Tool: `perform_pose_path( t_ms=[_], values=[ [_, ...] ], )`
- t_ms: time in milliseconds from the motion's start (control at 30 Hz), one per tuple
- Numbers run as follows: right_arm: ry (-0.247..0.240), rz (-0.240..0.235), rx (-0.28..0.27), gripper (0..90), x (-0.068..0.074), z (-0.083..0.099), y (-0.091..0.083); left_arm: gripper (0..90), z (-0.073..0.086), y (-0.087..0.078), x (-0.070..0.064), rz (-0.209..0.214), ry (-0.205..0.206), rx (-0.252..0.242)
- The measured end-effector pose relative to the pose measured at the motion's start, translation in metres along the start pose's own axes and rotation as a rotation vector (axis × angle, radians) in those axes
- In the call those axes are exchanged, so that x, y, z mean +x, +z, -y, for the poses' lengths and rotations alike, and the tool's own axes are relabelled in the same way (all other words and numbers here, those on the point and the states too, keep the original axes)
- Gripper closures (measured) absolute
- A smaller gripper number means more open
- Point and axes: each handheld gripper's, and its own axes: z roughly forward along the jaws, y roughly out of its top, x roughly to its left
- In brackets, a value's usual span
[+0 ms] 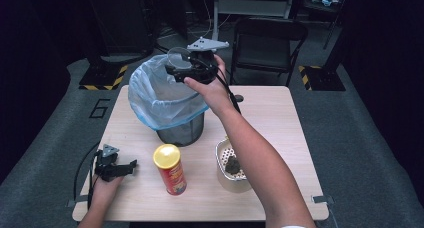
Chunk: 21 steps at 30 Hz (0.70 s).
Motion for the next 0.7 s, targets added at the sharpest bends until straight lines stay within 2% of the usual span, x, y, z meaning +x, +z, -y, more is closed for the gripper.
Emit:
perform_pose_path(
  t_ms=[33,100,167,233,300,367,567,600,700],
  values=[
    [0.001,0.005,0.009,27.7,-0.001,0.002,0.005,10.8,-0.001,-0.001,0.001,0.009,0.002,0.018],
    [0.006,0.005,0.012,25.4,-0.001,0.003,0.007,10.8,0.0,-0.001,0.0,0.001,-0.011,0.005],
    [0.016,0.007,0.014,12.0,0.0,0.006,0.013,10.7,-0.001,-0.001,0.001,0.001,-0.018,-0.004],
    [0.04,0.001,0.025,6.1,0.002,0.008,0.017,10.8,-0.002,-0.005,0.002,0.026,-0.037,-0.003],
    [0.017,0.013,0.034,1.7,0.004,0.01,0.018,10.9,-0.003,-0.008,0.003,0.057,-0.054,-0.024],
    [0.012,0.007,0.034,2.1,0.004,0.011,0.016,11.0,-0.004,-0.011,0.002,0.084,-0.066,-0.049],
    [0.0,0.024,0.022,5.9,0.002,0.011,-0.001,11.0,-0.008,-0.017,-0.003,0.113,-0.027,-0.048],
    [-0.009,0.022,0.016,8.1,0.002,0.01,-0.005,11.0,-0.009,-0.019,-0.004,0.119,-0.014,-0.035],
    [-0.015,0.013,0.009,14.0,0.0,0.01,-0.017,10.9,-0.012,-0.023,-0.008,0.143,-0.015,-0.05]
  ],
)
